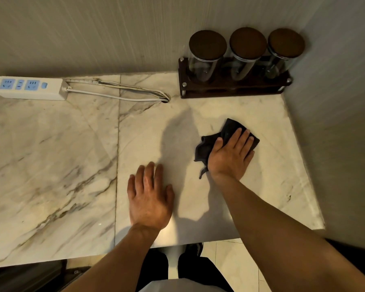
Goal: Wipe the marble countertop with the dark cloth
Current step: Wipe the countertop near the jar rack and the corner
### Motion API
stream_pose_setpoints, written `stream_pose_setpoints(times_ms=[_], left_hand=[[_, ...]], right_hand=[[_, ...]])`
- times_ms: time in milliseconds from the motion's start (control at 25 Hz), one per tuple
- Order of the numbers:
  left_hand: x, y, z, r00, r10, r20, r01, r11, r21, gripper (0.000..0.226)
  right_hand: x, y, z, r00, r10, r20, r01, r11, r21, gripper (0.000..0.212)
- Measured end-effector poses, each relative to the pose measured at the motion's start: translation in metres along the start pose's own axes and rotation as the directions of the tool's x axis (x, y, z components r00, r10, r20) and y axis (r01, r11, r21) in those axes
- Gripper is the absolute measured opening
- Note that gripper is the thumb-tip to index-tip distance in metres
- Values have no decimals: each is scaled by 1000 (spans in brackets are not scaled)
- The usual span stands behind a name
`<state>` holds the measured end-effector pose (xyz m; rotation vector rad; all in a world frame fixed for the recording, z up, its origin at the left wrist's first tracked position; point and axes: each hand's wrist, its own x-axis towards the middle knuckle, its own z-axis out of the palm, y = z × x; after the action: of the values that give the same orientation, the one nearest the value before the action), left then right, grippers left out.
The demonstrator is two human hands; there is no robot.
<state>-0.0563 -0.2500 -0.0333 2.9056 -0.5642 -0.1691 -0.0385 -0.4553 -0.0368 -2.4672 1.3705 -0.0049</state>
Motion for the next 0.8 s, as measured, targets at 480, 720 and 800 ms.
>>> stream_pose_setpoints(times_ms=[480, 720, 800], left_hand=[[-2, -4, 7, 1000, 21, -18, -21, 1000, 5, 60], [-2, -3, 6, 999, 33, -25, -33, 999, -8, 61], [-2, -3, 5, 999, 38, -20, -39, 999, -21, 60]], right_hand=[[-83, 53, -3, 999, 30, -42, -31, 999, -15, 62], [-114, 81, -3, 998, -4, -55, 4, 1000, 3, 65], [-120, 91, -4, 997, -50, -62, 50, 999, -2, 66]])
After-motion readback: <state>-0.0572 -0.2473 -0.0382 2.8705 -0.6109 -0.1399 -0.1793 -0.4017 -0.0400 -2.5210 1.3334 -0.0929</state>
